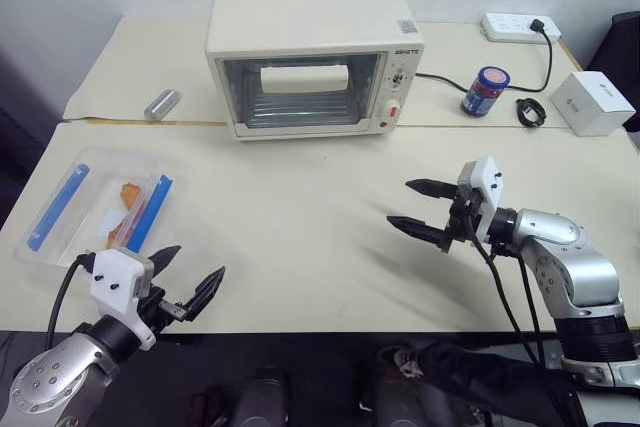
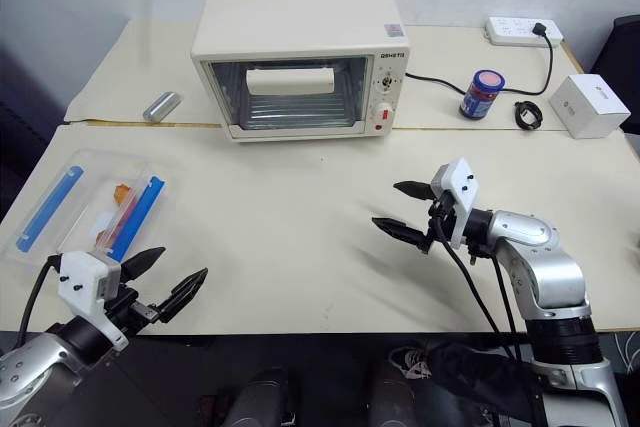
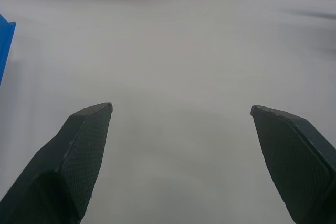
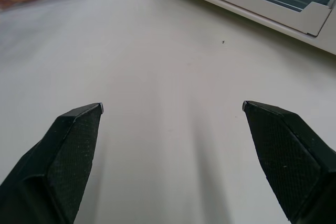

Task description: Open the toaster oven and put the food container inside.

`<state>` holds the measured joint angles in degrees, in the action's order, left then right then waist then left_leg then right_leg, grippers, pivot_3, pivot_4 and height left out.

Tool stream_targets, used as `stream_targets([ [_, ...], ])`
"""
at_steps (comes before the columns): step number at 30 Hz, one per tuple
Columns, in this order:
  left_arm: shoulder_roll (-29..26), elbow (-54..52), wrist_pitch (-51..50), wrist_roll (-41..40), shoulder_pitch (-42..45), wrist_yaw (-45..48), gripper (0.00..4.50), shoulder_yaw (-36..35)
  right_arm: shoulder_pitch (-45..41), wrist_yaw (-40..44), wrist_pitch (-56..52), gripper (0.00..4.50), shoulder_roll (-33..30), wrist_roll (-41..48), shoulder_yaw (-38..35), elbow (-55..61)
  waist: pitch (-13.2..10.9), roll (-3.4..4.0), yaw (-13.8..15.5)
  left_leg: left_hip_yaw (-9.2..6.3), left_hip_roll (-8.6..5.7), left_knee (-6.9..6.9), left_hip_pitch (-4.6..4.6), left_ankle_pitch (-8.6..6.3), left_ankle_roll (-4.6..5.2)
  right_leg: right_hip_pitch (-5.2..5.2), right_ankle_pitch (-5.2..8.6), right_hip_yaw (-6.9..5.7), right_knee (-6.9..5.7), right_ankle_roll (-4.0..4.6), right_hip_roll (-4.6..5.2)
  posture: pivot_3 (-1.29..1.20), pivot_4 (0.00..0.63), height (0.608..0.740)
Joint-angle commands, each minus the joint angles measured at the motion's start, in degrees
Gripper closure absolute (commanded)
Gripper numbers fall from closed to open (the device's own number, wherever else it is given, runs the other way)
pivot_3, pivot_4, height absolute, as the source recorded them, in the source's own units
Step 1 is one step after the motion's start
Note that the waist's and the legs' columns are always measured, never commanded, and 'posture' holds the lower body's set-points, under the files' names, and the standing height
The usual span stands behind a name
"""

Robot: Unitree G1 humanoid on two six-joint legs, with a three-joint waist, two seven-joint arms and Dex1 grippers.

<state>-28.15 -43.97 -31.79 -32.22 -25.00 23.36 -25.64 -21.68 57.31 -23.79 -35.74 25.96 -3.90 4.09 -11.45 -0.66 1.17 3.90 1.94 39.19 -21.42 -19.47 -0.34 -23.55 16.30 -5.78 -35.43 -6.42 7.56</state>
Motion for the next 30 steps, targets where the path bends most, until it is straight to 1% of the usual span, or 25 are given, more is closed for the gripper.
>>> stream_targets([
  [1,-0.29,-0.10,1.14,0.01,0.70,0.42,0.00,-0.30,-1.07,0.52,0.09,0.04,-0.89,1.36,-1.06,2.46,0.00,0.00,0.01,0.00,0.00,0.00,0.00,0.00,0.00,0.00,0.00,0.00,0.00,0.00,0.00,0.00,0.150,0.740],
  [3,0.43,-0.27,-0.14,-1.58,1.64,-0.58,0.00,-0.45,-1.22,0.40,0.06,0.04,-0.82,1.16,-0.90,2.57,0.00,0.00,0.01,0.00,0.00,0.00,0.00,0.01,-0.01,0.00,0.00,0.00,0.00,0.00,0.00,0.00,0.150,0.740],
  [9,0.95,-0.24,-1.94,-2.49,2.90,-2.13,0.00,-0.29,-0.76,-0.39,-1.34,0.04,-0.58,0.74,0.00,3.13,0.00,0.00,0.01,0.00,0.00,0.00,0.00,0.01,-0.01,0.00,0.00,0.01,-0.06,0.00,0.01,0.00,0.150,0.740],
  [13,0.41,-1.34,-2.81,-3.65,4.06,-2.04,0.00,0.27,-1.09,-1.08,-1.89,0.04,0.26,0.78,0.64,3.04,0.00,0.00,0.01,0.00,0.00,0.00,0.00,0.02,-0.02,0.01,0.00,0.01,-0.06,0.00,0.00,0.00,0.150,0.740],
  [15,-0.70,-1.79,-4.11,-5.98,6.04,-1.50,0.00,0.18,-3.47,-2.16,-2.73,0.04,2.06,1.25,1.36,1.78,0.00,0.00,0.01,0.00,0.00,0.00,0.00,0.02,-0.02,0.00,0.00,0.01,-0.06,0.00,0.00,0.00,0.150,0.740],
  [17,-2.08,-2.06,-6.20,-11.14,9.40,-1.26,0.00,-0.89,-6.74,-3.00,-3.24,0.04,4.23,1.22,2.07,-0.18,0.00,0.00,-0.18,-0.01,0.00,0.00,0.00,0.05,-0.04,-0.01,0.00,0.04,-0.08,0.00,0.00,0.00,0.150,0.740],
  [20,-5.84,-1.86,-9.02,-17.78,14.20,-0.65,0.00,-2.82,-11.99,-4.11,-3.24,0.04,7.33,0.22,3.09,-4.37,0.00,0.00,-0.63,-0.03,0.04,0.00,0.03,0.12,-0.11,0.00,0.00,0.03,-0.14,0.00,-0.01,0.00,0.150,0.740],
  [23,-10.71,-0.68,-11.27,-23.51,18.86,-0.55,0.00,-5.18,-18.14,-5.66,-2.47,0.04,10.92,-0.53,3.50,-10.25,0.01,-0.01,-1.29,-0.05,0.05,0.00,0.03,0.15,-0.16,-0.01,0.01,0.01,-0.23,0.02,-0.02,0.00,0.150,0.740],
  [27,-17.21,2.17,-13.47,-31.45,24.50,-1.34,0.00,-10.06,-27.04,-8.30,1.74,0.04,15.45,-3.83,3.63,-21.53,0.00,0.01,-1.58,-0.03,0.04,-0.02,-0.01,0.17,-0.19,-0.07,0.01,0.01,-0.23,0.02,-0.03,0.00,0.150,0.740],
  [30,-21.27,4.09,-14.32,-34.43,27.19,-1.89,0.00,-13.12,-33.68,-9.27,6.53,0.04,18.26,-6.11,3.30,-31.47,-0.01,0.02,-2.08,-0.01,0.03,-0.07,-0.03,0.18,-0.21,-0.08,0.01,-0.01,-0.21,0.03,-0.05,0.00,0.150,0.740],
])
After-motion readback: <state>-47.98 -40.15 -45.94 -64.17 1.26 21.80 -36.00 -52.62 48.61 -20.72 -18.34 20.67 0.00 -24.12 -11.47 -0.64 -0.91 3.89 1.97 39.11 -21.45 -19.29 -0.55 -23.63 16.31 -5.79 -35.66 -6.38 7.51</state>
